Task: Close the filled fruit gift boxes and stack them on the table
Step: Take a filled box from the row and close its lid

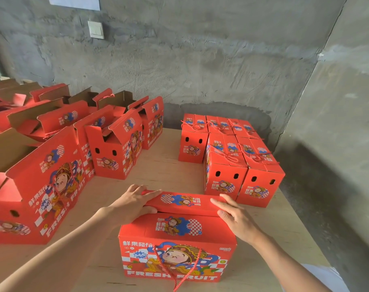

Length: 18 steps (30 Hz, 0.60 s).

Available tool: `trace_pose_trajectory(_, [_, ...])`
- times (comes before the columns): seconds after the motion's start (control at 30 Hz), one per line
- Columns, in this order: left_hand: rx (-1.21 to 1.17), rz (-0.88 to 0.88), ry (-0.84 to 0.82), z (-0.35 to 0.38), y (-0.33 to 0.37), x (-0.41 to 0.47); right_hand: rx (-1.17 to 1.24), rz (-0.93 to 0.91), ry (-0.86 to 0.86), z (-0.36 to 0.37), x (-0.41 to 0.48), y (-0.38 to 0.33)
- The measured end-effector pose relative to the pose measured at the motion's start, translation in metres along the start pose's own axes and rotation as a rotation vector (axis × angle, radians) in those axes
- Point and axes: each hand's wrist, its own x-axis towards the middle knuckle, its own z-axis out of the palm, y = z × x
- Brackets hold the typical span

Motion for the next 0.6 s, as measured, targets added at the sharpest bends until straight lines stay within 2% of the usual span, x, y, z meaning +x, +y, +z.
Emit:
trace_pose_trajectory(0.4, [-0.002,-0.114,-0.006,0.015,0.012,-0.005,0.076,0.011,-0.069,0.003,0.004,0.008])
trace_pose_trajectory(0.53, [0.036,-0.161,0.007,0.013,0.019,-0.007,0.16,0.011,-0.042,0.01,0.009,0.003])
trace_pose_trajectory(0.6, [0.043,-0.166,0.042,0.014,0.034,-0.013,0.122,0.018,-0.026,0.008,0.01,0.001])
